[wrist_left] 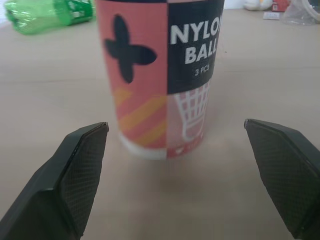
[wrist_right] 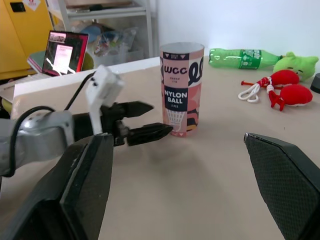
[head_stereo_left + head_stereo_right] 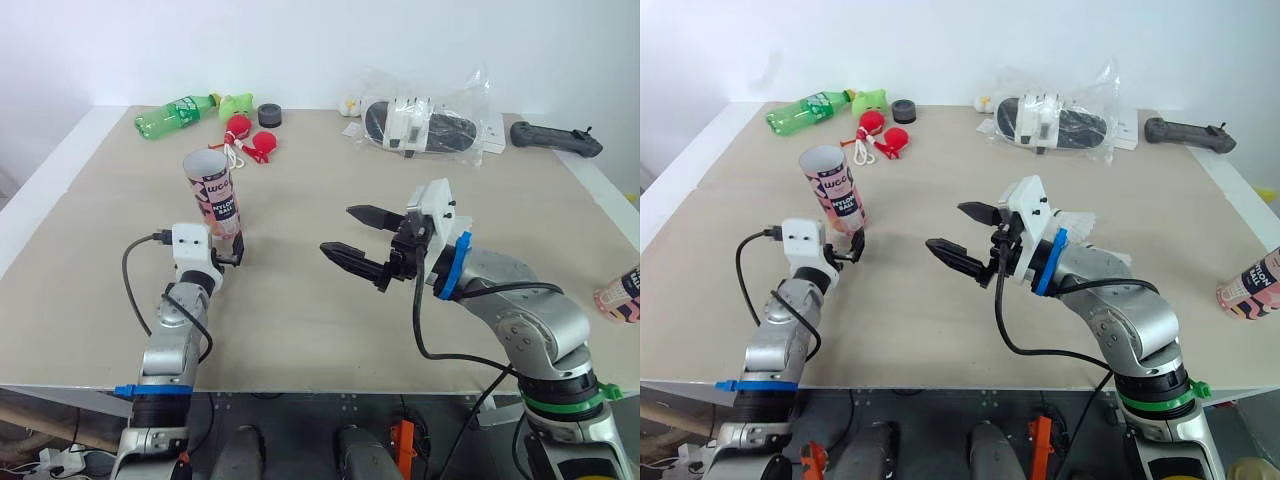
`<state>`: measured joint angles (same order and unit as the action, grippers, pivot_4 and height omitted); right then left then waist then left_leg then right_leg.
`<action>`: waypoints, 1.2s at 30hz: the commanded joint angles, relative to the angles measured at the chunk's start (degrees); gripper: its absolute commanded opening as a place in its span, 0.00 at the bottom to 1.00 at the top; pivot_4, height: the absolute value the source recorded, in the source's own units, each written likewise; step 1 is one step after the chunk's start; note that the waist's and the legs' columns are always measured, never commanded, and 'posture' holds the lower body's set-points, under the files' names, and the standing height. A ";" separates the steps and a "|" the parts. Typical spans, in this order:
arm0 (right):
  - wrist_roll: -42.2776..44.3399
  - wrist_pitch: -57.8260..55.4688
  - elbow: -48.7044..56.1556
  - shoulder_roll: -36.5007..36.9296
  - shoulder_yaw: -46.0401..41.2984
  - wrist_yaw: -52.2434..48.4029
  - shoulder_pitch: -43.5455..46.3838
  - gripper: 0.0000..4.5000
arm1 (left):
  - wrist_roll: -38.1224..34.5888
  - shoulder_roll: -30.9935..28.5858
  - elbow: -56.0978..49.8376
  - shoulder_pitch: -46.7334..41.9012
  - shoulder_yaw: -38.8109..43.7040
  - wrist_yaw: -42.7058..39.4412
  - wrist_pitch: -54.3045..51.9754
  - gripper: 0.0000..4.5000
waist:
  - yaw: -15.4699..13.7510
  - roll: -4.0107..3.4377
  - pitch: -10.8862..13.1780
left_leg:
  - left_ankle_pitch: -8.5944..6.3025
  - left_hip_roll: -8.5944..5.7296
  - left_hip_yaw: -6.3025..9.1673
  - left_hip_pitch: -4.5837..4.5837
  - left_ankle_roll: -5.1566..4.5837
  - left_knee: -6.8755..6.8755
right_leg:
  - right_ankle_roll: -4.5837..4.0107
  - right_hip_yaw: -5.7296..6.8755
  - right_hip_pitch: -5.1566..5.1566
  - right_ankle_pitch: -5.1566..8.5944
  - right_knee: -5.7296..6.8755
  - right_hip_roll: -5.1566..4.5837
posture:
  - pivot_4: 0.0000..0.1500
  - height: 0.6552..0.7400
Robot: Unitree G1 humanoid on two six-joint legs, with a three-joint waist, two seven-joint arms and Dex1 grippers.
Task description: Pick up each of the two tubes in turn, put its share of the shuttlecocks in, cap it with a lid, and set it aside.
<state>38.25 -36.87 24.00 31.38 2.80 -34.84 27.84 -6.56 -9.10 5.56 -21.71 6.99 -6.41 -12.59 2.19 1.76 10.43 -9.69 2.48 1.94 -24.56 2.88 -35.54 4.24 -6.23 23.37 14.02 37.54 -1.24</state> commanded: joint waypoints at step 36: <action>-0.76 -1.44 5.14 -0.64 -2.32 1.44 -0.82 0.99 | 1.25 -4.18 55.19 -31.54 2.56 -2.42 26.95 1.00 | -0.04 0.00 0.00 | 0.00 0.00 0.08 -0.15 0.00 0.07 | 0.02 0.12 0.04 -0.04 -0.17 0.00 | 1.00 1.00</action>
<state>36.80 -38.63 26.42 30.72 2.27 -33.49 26.84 -5.45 -12.67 60.89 -51.68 9.06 -8.38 12.66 2.15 1.77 10.43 -9.69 2.48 2.02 -24.71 2.89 -35.48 4.26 -6.11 23.41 13.98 37.38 -1.24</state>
